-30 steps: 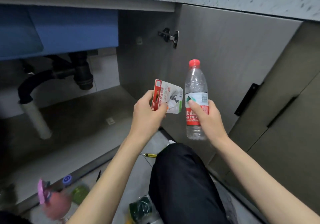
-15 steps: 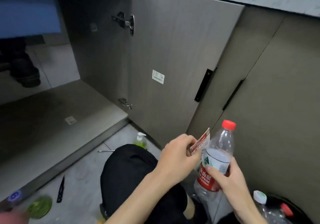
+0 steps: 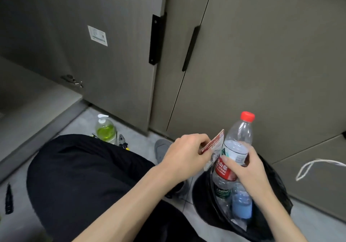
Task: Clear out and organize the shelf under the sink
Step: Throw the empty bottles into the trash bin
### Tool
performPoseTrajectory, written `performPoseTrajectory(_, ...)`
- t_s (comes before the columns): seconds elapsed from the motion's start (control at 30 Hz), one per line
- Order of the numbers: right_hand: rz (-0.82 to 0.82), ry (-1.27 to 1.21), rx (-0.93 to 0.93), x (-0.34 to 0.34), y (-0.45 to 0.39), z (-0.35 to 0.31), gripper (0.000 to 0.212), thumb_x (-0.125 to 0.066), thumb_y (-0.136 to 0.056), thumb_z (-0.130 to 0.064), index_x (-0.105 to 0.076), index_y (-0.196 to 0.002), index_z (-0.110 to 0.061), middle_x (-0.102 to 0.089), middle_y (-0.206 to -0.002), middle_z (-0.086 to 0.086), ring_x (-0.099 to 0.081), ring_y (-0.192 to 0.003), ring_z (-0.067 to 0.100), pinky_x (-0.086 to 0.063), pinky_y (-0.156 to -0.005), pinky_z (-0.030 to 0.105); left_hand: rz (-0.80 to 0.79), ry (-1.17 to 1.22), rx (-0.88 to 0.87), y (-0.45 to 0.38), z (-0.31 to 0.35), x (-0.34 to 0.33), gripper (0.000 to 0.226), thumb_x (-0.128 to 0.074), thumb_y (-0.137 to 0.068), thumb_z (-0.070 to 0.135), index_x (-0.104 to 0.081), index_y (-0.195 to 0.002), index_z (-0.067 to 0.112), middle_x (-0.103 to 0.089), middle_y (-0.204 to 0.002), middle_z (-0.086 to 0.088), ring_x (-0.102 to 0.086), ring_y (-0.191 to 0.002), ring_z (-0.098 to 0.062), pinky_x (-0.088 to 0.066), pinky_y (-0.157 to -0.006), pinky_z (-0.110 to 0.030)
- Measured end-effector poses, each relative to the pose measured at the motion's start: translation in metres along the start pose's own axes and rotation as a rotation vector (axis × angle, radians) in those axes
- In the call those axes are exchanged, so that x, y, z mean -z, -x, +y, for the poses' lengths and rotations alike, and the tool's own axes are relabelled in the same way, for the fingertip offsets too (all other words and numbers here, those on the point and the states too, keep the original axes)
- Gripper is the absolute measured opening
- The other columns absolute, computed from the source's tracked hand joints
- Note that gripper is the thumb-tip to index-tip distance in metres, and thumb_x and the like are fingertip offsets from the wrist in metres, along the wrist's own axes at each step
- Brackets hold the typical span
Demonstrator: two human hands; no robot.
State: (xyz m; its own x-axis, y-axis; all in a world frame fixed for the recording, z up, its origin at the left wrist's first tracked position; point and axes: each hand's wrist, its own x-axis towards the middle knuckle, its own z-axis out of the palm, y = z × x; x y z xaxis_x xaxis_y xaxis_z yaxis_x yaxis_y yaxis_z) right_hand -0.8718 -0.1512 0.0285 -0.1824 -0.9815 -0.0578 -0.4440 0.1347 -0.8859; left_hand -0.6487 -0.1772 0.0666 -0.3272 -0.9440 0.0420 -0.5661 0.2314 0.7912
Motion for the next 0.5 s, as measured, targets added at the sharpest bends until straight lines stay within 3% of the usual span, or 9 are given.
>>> performPoseTrajectory(0.2, 0.118, 0.145, -0.074, 0.024, 0.006, 0.016, 0.067, -0.08, -0.057, -0.059, -0.053, -0.118, -0.049, -0.068, -0.105, -0.031, -0.066, -0.092, -0.009, -0.051, -0.074, 0.027, 0.002, 0.191, 0.092, -0.009, 0.014, -0.051, 0.009, -0.058, -0.085, 0.035, -0.061, -0.084, 0.026, -0.063, -0.067, 0.011, -0.055, -0.065, -0.012, -0.052, -0.069, -0.034)
performPoseTrajectory(0.37, 0.18, 0.297, -0.179, 0.042, 0.018, 0.036, 0.058, -0.078, -0.059, -0.061, -0.048, -0.109, -0.054, -0.067, -0.099, -0.027, -0.064, -0.088, -0.007, -0.05, -0.071, 0.031, -0.174, 0.163, 0.127, -0.005, 0.013, -0.087, 0.011, -0.057, -0.086, 0.03, -0.062, -0.095, 0.025, -0.07, -0.085, 0.004, -0.063, -0.083, -0.024, -0.052, -0.073, -0.036)
performPoseTrajectory(0.5, 0.167, 0.358, -0.218, 0.041, 0.023, 0.054, 0.061, -0.081, -0.071, -0.054, -0.045, -0.119, -0.045, -0.065, -0.114, -0.012, -0.063, -0.095, 0.004, -0.051, -0.079, 0.036, -0.341, -0.043, 0.088, 0.004, 0.01, -0.105, 0.016, -0.051, -0.092, 0.033, -0.062, -0.088, 0.022, -0.068, -0.093, -0.003, -0.062, -0.089, -0.032, -0.051, -0.072, -0.038)
